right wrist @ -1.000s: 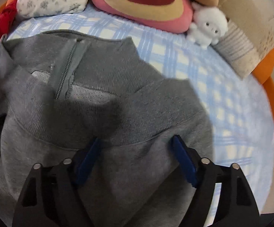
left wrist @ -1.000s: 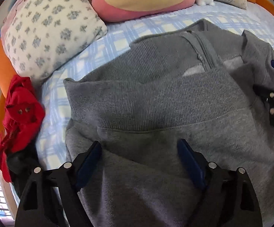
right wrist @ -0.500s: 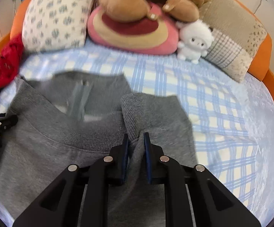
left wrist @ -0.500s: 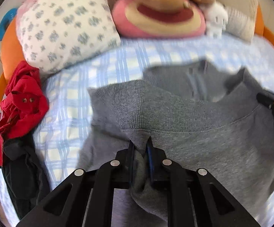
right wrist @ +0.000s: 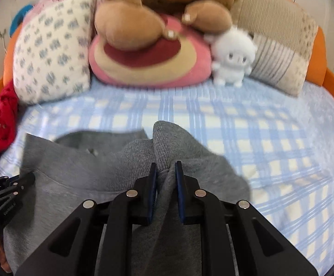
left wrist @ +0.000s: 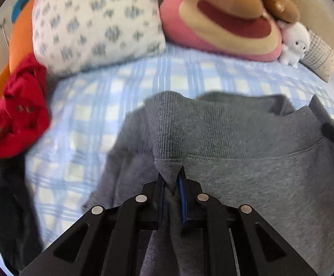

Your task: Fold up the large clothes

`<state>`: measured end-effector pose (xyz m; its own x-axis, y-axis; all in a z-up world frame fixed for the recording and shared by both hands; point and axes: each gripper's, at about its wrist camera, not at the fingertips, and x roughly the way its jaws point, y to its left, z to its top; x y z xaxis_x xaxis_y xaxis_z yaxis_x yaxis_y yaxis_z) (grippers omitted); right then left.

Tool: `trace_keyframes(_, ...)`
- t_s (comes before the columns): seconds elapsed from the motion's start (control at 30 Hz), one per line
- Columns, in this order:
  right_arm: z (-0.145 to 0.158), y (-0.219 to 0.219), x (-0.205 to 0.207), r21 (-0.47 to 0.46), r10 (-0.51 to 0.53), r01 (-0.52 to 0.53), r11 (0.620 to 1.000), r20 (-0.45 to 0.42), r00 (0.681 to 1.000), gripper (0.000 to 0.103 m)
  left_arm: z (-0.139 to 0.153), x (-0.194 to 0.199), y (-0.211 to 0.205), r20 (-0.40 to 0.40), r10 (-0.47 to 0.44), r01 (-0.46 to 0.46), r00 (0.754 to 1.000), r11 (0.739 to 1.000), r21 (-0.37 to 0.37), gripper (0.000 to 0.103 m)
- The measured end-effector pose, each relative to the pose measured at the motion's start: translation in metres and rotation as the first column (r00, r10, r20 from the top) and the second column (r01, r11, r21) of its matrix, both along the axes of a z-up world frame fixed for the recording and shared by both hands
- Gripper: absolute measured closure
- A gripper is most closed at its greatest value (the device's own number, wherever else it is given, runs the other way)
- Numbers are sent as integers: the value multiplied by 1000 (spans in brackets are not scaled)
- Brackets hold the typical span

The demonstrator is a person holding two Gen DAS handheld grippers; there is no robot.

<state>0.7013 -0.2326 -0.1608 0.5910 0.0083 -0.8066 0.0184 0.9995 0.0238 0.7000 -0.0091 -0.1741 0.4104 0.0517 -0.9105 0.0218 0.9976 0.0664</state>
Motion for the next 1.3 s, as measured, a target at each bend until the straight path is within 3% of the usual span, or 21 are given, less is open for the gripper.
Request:
trace_keyframes(0.1, -19, -2, 1, 8, -8, 9, 1000, -21, 1000, 87, -6, -2, 6, 15, 20, -20, 1000, 999, -33, 85)
trace_keyframes(0.2, -31, 1, 3, -12, -14, 13, 1000, -63, 998, 75, -15, -4, -1, 17, 2, -2, 1000, 1000, 12, 79)
trace_keyframes(0.23, -27, 3, 2, -32, -14, 12, 999, -60, 998, 66, -14, -7, -6, 29, -8, 7, 1000, 999, 40, 79)
trace_keyframes(0.27, -20, 4, 0, -57, -17, 14, 998, -53, 998, 44, -10, -9, -10, 38, -23, 21, 999, 999, 48, 71)
trace_keyframes(0.3, -15, 4, -4, -72, -16, 13, 997, -38, 999, 30, -1, -14, -13, 63, -46, 43, 997, 998, 37, 57)
trace_keyframes(0.33, -1, 5, -13, -92, -4, 5, 996, 8, 1000, 10, 10, -21, -12, 94, -55, 53, 994, 998, 25, 50)
trace_keyframes(0.4, 27, 2, -31, -99, 26, -17, 995, 87, 996, 9, 32, -31, -9, 148, -59, 61, 987, 998, -7, 34)
trace_keyframes(0.57, 91, -17, -113, 75, 86, -108, 991, 243, 966, 10, 99, -86, 7, 263, -36, 90, 964, 977, -193, 20)
trace_keyframes(0.63, 95, -13, -145, 43, 130, -148, 988, 280, 951, 12, 110, -112, 10, 306, -47, 107, 951, 978, -180, 20)
trace_keyframes(0.67, 90, -11, -160, 0, 148, -154, 988, 279, 949, 25, 110, -122, 15, 319, -48, 103, 947, 982, -157, 20)
trace_keyframes(0.77, 59, -18, -176, -27, 125, -122, 992, 215, 969, 54, 96, -134, 38, 283, -4, 56, 959, 983, -177, 20)
trace_keyframes(0.83, 37, -32, -179, 19, 77, -81, 997, 166, 983, 63, 73, -136, 59, 218, 64, -14, 974, 975, -221, 20)
trace_keyframes(0.9, 13, -45, -177, 63, 35, -42, 997, 119, 992, 63, 52, -134, 75, 166, 112, -70, 980, 968, -242, 23)
trace_keyframes(0.97, -8, -51, -175, 62, 14, -19, 998, 81, 997, 65, 15, -129, 91, 59, 164, -141, 985, 949, -280, 23)
trace_keyframes(1.0, -21, -53, -171, 58, 10, -14, 998, 59, 998, 65, -4, -128, 99, 24, 181, -162, 983, 925, -342, 19)
trace_keyframes(1.07, -35, -57, -170, 73, -15, 10, 997, 69, 997, 57, -23, -132, 108, 43, 232, -201, 972, 908, -368, 2)
trace_keyframes(1.2, -37, -49, -171, 3, -31, 31, 1000, 90, 995, 49, -36, -132, 117, 30, 245, -207, 969, 872, -444, 2)
trace_keyframes(1.3, -31, -49, -174, -41, -21, 25, 999, 98, 995, 43, -12, -140, 114, 64, 215, -171, 974, 896, -409, 2)
